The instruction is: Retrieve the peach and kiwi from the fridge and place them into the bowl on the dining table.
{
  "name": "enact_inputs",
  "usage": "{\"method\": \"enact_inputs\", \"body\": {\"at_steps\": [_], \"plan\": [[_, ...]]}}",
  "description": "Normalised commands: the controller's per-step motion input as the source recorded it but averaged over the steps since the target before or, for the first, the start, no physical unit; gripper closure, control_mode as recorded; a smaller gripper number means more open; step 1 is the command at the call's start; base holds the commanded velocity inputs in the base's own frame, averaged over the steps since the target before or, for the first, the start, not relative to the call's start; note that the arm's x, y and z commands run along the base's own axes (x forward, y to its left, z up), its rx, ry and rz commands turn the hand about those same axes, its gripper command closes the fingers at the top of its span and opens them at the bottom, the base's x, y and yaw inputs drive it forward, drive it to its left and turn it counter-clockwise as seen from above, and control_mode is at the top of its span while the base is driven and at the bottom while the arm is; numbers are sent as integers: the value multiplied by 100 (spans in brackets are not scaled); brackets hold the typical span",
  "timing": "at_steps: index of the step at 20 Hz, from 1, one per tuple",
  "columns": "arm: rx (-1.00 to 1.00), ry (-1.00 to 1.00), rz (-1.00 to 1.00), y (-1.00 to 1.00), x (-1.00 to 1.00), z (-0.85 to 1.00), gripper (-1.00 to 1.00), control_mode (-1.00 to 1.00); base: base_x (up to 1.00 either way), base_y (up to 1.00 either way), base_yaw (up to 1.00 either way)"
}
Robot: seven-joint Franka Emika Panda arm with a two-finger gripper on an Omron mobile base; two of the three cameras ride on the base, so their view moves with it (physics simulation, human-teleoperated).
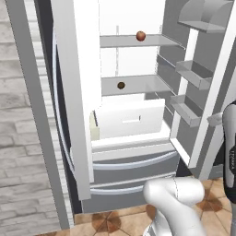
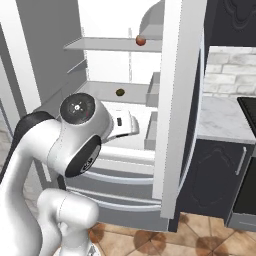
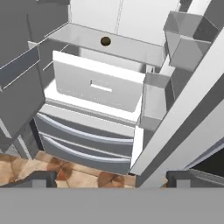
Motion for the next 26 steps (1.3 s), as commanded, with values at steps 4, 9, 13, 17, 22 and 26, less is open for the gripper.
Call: {"method": "enact_inputs", "body": {"at_steps": [4,9,13,17,22,26], "plan": [[24,0,-10,35,-13,3,-100,-100,0,0,0],[15,1,-3,20,-5,3,-100,-100,0,0,0],[0,8,0,34,0,0,-100,-100,0,0,0],[0,10,0,59,0,-4,-100,-100,0,0,0],[0,7,0,52,0,-7,-100,-100,0,0,0],[0,3,0,30,0,-4,-100,-100,0,0,0]]}}
